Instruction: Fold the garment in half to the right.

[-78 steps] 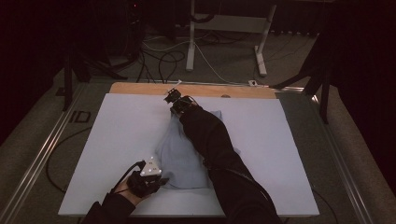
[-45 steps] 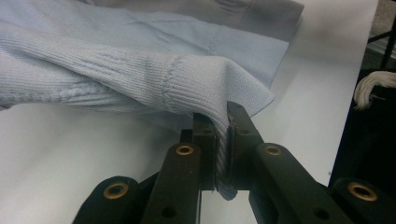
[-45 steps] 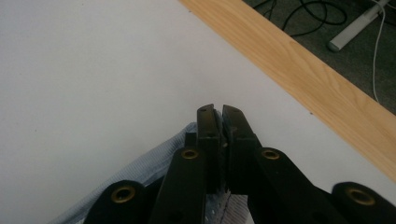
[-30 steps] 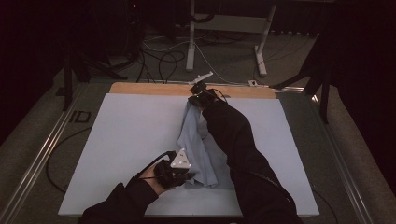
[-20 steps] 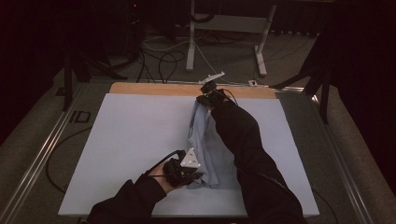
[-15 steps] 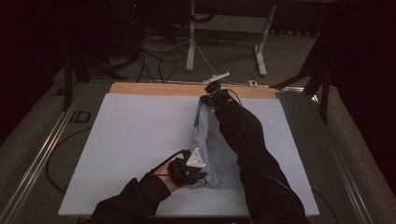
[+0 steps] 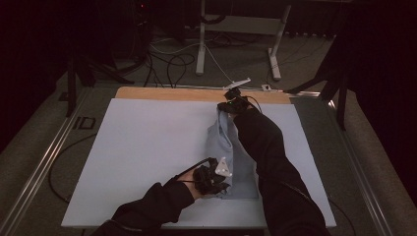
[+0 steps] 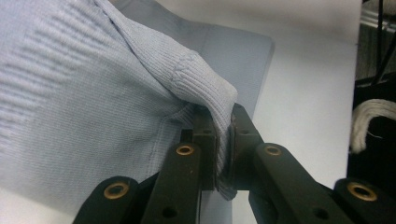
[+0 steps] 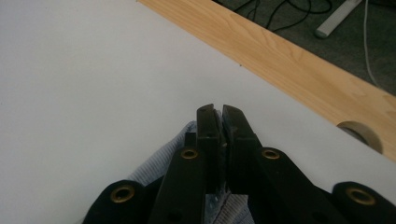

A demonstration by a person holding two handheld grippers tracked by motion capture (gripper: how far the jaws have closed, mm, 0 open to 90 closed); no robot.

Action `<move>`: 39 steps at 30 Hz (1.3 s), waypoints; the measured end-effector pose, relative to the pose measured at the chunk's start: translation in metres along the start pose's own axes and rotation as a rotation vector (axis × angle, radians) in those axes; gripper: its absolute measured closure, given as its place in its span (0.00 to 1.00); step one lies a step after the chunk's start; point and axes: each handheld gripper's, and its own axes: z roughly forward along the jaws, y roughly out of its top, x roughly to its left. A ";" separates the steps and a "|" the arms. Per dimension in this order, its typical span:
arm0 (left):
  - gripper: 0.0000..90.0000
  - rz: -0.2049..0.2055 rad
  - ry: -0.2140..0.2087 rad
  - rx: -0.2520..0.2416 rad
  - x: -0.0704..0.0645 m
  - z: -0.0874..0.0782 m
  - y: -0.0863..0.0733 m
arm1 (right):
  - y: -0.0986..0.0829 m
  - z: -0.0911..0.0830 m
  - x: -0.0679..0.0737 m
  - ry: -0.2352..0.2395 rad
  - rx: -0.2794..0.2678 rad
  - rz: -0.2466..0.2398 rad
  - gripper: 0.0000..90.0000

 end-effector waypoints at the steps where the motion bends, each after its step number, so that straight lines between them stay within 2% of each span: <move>1: 0.95 0.004 -0.002 0.006 0.000 0.004 0.001 | -0.001 0.002 -0.001 0.010 0.001 0.001 0.96; 8: 0.95 0.015 -0.004 0.036 0.001 0.023 0.010 | -0.011 0.012 -0.007 0.014 0.021 0.001 0.96; 16: 0.95 -0.007 -0.013 0.038 0.002 0.034 0.014 | -0.019 0.019 -0.016 0.023 0.030 0.019 0.95; 20: 0.95 -0.007 -0.020 0.040 0.003 0.039 0.016 | -0.025 0.021 -0.021 -0.004 0.038 0.033 0.78; 22: 0.95 0.001 -0.021 0.046 0.003 0.040 0.016 | -0.027 0.019 -0.024 -0.003 0.029 0.057 0.67; 26: 0.95 -0.003 -0.026 0.050 0.003 0.041 0.017 | -0.029 0.012 -0.029 -0.030 0.030 0.059 0.53; 31: 0.94 -0.005 -0.033 0.050 0.003 0.041 0.018 | -0.033 -0.002 -0.036 -0.025 0.011 0.094 0.24; 33: 0.93 -0.010 -0.041 0.044 0.002 0.042 0.020 | -0.036 -0.008 -0.037 0.014 0.000 0.100 0.13; 35: 0.92 -0.017 -0.053 0.030 0.001 0.042 0.022 | -0.039 -0.014 -0.036 0.015 -0.015 0.111 0.14; 37: 0.89 -0.019 -0.069 0.021 -0.002 0.043 0.024 | -0.041 -0.020 -0.035 0.012 -0.024 0.103 0.11; 39: 0.87 -0.005 -0.085 0.017 -0.006 0.044 0.027 | -0.044 -0.026 -0.033 0.021 -0.043 0.107 0.11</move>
